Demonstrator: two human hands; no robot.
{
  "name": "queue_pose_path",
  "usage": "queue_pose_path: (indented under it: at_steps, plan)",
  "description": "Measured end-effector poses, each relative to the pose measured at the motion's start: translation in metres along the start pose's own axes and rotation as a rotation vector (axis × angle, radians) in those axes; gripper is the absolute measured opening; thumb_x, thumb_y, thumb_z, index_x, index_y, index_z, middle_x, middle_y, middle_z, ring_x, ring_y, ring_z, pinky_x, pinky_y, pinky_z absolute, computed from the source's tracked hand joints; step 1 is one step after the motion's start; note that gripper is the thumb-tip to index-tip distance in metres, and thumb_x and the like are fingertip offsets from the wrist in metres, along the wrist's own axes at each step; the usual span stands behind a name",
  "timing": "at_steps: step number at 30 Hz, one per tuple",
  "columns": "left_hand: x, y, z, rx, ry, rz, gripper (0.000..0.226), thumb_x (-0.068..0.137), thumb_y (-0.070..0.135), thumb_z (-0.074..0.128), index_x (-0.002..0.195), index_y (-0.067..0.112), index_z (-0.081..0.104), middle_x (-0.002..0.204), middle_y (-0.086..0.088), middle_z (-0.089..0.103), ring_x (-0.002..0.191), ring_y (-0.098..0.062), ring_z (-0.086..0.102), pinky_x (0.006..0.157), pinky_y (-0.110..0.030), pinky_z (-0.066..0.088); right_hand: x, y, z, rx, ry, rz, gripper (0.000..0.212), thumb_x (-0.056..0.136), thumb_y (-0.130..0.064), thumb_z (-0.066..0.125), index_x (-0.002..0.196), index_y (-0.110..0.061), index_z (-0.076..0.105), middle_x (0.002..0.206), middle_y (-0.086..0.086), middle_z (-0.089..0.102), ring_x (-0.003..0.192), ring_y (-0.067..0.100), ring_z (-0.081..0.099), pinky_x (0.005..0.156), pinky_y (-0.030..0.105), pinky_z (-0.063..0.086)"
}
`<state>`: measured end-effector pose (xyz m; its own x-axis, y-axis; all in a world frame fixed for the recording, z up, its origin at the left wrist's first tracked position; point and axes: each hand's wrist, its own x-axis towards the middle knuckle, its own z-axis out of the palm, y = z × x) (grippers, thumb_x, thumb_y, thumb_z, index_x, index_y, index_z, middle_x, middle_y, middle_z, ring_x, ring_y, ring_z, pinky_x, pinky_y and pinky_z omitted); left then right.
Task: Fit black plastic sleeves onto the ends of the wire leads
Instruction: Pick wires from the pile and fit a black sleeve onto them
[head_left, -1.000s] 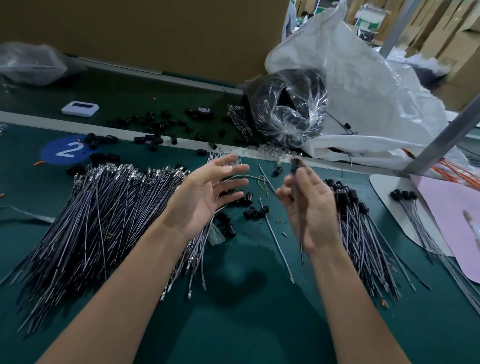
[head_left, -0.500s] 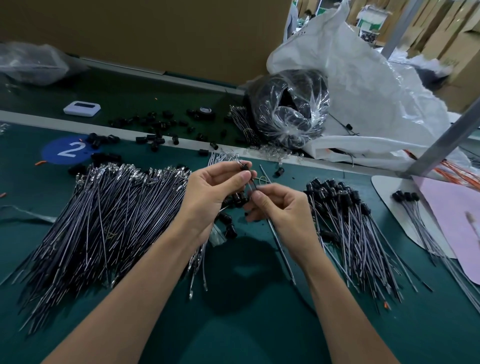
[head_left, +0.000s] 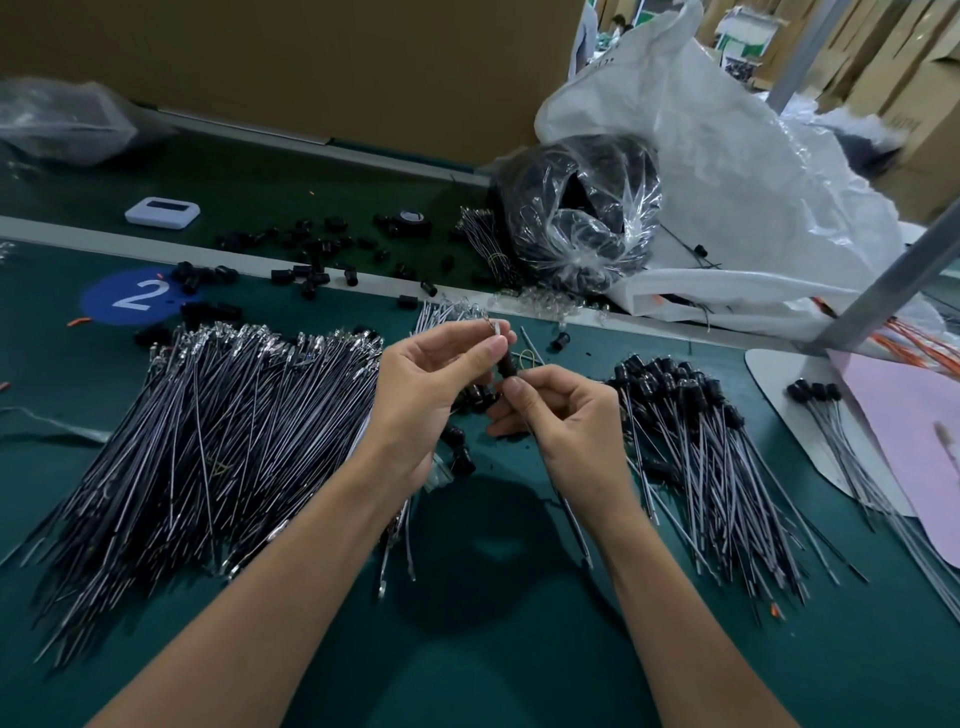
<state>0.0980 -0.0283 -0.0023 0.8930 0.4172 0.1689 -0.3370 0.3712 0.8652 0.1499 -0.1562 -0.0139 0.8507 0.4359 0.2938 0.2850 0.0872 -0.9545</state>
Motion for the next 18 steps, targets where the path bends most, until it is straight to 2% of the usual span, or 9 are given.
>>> queue_pose_path:
  at_steps: [5, 9, 15, 18]
  plan:
    - [-0.0002, -0.0004, 0.0005, -0.017, 0.065, -0.023, 0.026, 0.055, 0.028, 0.084, 0.078, 0.017, 0.077, 0.089, -0.006, 0.076, 0.086, -0.018, 0.07, 0.084, -0.03, 0.057, -0.0021, 0.0016, 0.0029, -0.077, 0.025, -0.066, 0.007, 0.088, -0.003, 0.067, 0.083, -0.006, 0.07, 0.068, 0.01, 0.073, 0.057, 0.025, 0.071, 0.058, 0.027, 0.057]
    - [0.0005, -0.0007, -0.0009, -0.031, 0.07, -0.031, 0.019, 0.064, 0.021, 0.079, 0.08, 0.012, 0.074, 0.084, -0.009, 0.075, 0.081, -0.016, 0.07, 0.077, -0.028, 0.057, -0.0032, 0.0045, 0.005, -0.157, 0.068, -0.128, 0.012, 0.087, -0.004, 0.069, 0.08, -0.014, 0.069, 0.069, 0.006, 0.073, 0.057, 0.02, 0.071, 0.059, 0.031, 0.059]
    - [0.001, -0.0032, -0.0007, 0.063, 0.076, 0.014, 0.008, 0.084, 0.01, 0.069, 0.089, 0.012, 0.075, 0.092, -0.004, 0.076, 0.09, -0.012, 0.07, 0.075, -0.022, 0.054, -0.0035, 0.0093, 0.0054, -0.25, 0.116, -0.172, 0.007, 0.089, -0.007, 0.069, 0.084, -0.012, 0.07, 0.071, -0.001, 0.073, 0.059, 0.013, 0.071, 0.058, 0.03, 0.058]
    - [0.0011, -0.003, -0.0009, 0.042, 0.103, 0.011, 0.014, 0.077, 0.016, 0.071, 0.089, 0.011, 0.076, 0.091, -0.004, 0.076, 0.09, -0.012, 0.07, 0.074, -0.022, 0.053, -0.0037, 0.0092, 0.0056, -0.257, 0.111, -0.176, 0.008, 0.09, -0.008, 0.069, 0.084, -0.014, 0.07, 0.07, -0.001, 0.073, 0.058, 0.013, 0.071, 0.059, 0.031, 0.059]
